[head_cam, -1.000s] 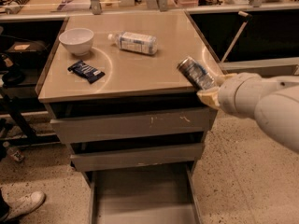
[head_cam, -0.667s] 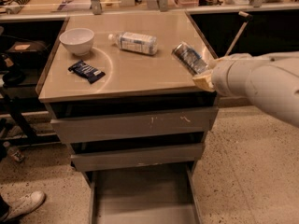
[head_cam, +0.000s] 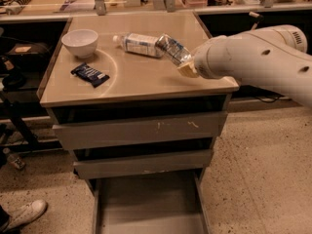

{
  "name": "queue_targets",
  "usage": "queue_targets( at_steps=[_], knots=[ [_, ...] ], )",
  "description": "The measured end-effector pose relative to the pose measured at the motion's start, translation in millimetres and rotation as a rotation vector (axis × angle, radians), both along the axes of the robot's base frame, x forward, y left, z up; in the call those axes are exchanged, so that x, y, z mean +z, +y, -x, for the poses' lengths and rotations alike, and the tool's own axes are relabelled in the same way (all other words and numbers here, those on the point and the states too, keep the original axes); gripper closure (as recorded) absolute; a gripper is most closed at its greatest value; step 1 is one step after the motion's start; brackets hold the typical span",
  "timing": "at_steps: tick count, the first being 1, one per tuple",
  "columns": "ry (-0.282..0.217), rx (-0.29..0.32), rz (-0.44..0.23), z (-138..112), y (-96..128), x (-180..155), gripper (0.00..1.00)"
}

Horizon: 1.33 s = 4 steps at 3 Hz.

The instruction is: Pick redbull can from bottom drawer and place on counter

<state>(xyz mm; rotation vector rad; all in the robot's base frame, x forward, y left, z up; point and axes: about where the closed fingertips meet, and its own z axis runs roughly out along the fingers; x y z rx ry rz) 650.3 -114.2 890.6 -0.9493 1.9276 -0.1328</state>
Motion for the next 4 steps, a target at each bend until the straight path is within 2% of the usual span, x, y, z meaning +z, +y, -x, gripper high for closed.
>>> queue_targets(
  at_steps=[1,2,4],
  knots=[
    [0.014,0.051,0.038,-23,18,-4,1.00],
    [0.034,0.059,0.046,-43,18,-10,1.00],
    [0.103,0.018,0.063,-64,-9,-40,1.00]
  ],
)
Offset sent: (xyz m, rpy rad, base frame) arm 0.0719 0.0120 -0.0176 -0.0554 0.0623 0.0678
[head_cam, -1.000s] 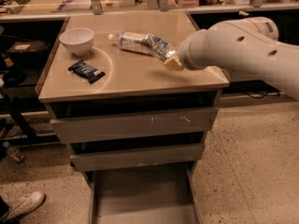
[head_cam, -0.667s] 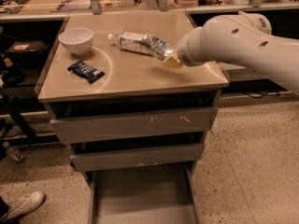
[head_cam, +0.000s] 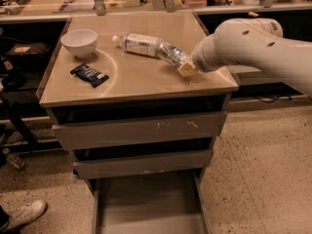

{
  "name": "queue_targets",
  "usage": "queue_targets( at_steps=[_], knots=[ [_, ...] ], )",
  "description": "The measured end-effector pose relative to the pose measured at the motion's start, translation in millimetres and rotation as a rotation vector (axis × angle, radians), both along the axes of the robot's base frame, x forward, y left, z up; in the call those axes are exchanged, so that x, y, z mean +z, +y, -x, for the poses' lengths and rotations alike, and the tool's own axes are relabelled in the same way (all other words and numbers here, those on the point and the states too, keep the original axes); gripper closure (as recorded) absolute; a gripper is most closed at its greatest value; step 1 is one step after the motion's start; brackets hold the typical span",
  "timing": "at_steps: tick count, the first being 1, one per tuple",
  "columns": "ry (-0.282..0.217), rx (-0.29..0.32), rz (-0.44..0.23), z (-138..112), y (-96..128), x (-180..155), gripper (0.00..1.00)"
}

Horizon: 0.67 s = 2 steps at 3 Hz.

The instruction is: Pick redbull can from bottom drawer and place on counter

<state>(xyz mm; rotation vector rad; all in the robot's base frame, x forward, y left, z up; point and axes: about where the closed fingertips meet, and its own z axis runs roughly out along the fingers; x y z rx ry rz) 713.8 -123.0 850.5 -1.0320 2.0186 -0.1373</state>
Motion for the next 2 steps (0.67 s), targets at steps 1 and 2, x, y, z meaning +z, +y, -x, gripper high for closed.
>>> queue_targets(
  at_steps=[1,2],
  knots=[
    [0.038,-0.007,0.008,0.9,-9.7,-16.2,1.00],
    [0.038,-0.007,0.008,0.9,-9.6,-16.5,0.82]
  ],
)
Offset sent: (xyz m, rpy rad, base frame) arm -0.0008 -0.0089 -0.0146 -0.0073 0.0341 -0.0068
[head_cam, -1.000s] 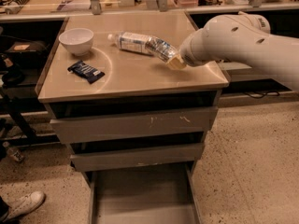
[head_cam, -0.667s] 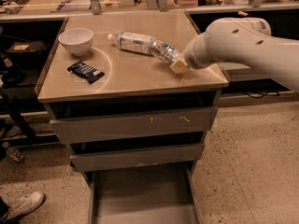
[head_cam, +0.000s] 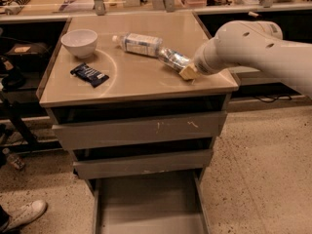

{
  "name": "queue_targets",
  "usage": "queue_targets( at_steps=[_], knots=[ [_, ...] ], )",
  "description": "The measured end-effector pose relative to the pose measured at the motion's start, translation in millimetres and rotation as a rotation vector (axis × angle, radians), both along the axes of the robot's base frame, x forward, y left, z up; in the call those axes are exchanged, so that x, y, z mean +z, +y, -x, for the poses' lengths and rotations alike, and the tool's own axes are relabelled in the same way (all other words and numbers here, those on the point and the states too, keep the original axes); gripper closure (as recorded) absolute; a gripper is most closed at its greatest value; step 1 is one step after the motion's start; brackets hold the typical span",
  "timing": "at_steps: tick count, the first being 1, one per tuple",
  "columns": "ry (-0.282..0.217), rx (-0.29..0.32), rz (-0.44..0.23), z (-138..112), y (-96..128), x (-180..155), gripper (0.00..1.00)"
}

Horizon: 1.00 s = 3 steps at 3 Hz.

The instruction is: Pick redbull can from bottom drawer and place on counter

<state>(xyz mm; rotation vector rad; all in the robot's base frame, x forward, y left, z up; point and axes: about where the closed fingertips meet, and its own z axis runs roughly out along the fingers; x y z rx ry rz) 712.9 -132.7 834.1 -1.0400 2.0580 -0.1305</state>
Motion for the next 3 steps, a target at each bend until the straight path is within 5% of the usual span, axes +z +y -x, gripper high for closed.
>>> queue_targets(
  at_steps=[3],
  knots=[
    [0.000,0.000,0.000,0.0,0.1,0.1,0.11]
  ],
)
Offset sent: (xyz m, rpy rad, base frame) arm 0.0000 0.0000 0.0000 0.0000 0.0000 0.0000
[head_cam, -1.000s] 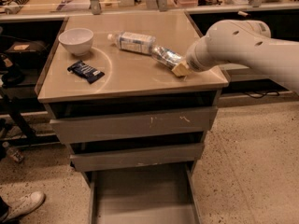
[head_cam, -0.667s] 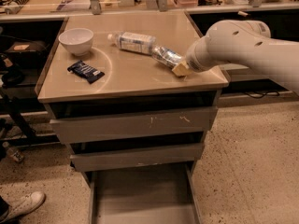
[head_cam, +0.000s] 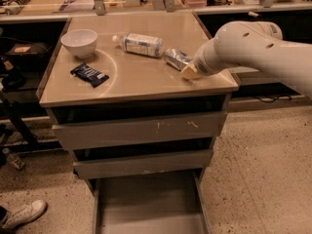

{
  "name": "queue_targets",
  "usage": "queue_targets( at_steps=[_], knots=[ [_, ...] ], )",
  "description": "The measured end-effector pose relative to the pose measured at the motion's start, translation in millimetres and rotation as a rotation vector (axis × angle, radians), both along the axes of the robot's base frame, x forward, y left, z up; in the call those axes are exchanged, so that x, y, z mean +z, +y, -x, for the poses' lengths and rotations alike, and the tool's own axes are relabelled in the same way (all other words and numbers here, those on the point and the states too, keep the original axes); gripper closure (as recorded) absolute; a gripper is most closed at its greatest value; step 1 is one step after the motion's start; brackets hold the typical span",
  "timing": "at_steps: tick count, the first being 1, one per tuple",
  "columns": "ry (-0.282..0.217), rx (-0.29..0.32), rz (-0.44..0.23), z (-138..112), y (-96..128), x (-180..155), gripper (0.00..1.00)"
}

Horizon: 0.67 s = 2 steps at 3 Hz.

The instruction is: Pick redbull can from bottom drawer and place on counter

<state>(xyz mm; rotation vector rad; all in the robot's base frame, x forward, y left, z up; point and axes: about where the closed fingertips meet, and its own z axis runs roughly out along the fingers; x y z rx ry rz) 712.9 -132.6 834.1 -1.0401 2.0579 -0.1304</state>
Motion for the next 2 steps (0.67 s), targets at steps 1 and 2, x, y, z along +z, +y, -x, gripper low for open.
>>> queue_targets(
  at_steps=[1,2],
  knots=[
    [0.000,0.000,0.000,0.0,0.0,0.0,0.00],
    [0.000,0.000,0.000,0.0,0.0,0.0,0.00]
  ],
)
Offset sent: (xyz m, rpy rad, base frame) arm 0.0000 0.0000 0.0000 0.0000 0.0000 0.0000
